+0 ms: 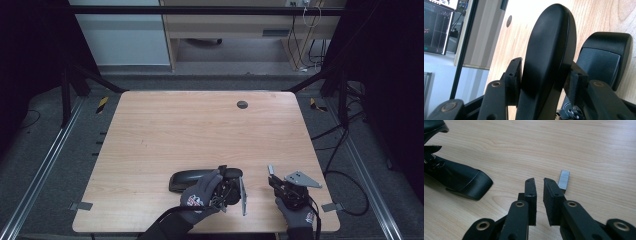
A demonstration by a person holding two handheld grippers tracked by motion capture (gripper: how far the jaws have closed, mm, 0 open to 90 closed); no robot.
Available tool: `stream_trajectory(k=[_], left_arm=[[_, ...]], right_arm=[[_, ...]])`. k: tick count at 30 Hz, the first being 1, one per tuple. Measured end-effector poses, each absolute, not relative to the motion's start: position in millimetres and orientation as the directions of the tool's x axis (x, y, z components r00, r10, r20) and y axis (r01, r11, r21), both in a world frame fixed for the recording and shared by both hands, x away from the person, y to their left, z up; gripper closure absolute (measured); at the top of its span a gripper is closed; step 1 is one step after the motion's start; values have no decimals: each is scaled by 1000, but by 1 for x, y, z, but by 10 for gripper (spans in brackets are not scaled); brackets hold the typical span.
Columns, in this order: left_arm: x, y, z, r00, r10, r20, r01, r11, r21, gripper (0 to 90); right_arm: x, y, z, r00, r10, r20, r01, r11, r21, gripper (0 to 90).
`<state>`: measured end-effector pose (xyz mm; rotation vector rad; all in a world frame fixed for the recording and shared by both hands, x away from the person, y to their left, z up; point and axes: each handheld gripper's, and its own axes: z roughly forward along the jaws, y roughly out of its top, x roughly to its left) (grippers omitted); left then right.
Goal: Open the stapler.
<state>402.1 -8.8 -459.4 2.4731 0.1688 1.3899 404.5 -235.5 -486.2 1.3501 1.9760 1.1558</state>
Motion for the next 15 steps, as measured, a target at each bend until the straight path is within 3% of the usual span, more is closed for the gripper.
stream_trajectory(k=[15], left_arm=[[401,-6,-457,517,267,814,-55,-938,343,548]], right_arm=[[408,-217,-491,-463,877,129,518,150,842,895]])
